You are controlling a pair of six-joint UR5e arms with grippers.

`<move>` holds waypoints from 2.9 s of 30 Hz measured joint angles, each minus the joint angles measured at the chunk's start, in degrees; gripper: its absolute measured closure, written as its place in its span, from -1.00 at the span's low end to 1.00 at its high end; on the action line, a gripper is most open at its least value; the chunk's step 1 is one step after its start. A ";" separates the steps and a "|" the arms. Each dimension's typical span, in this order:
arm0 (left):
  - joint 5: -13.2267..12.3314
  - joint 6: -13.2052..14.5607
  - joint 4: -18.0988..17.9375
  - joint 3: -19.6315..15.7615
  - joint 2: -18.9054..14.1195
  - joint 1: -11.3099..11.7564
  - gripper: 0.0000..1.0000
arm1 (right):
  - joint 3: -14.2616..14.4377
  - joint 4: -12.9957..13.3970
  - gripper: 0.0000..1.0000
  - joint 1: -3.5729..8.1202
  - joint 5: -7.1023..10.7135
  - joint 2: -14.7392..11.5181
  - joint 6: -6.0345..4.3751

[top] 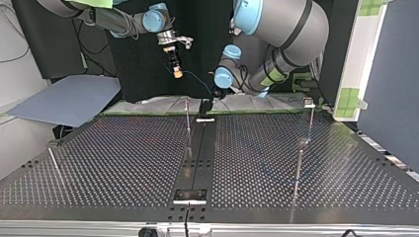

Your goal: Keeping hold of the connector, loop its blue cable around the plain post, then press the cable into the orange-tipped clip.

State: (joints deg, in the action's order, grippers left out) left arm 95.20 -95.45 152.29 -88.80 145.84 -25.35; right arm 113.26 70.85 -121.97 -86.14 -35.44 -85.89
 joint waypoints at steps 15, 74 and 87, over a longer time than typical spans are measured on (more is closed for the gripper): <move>-2.43 -2.82 -4.00 -0.12 0.01 0.40 -0.36 | 0.00 -0.08 1.00 -0.01 0.00 0.04 0.17; 0.06 4.99 -10.99 -7.26 -6.35 0.48 1.00 | -1.41 -3.90 1.00 3.29 -2.33 -5.13 -0.34; 1.76 5.72 -9.59 -4.48 -6.36 -1.37 1.00 | -1.56 -4.68 1.00 5.92 -1.98 -7.75 -0.83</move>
State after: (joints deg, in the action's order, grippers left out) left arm 96.96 -89.73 142.69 -93.27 139.48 -26.71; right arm 111.70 66.17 -116.05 -88.12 -43.19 -86.72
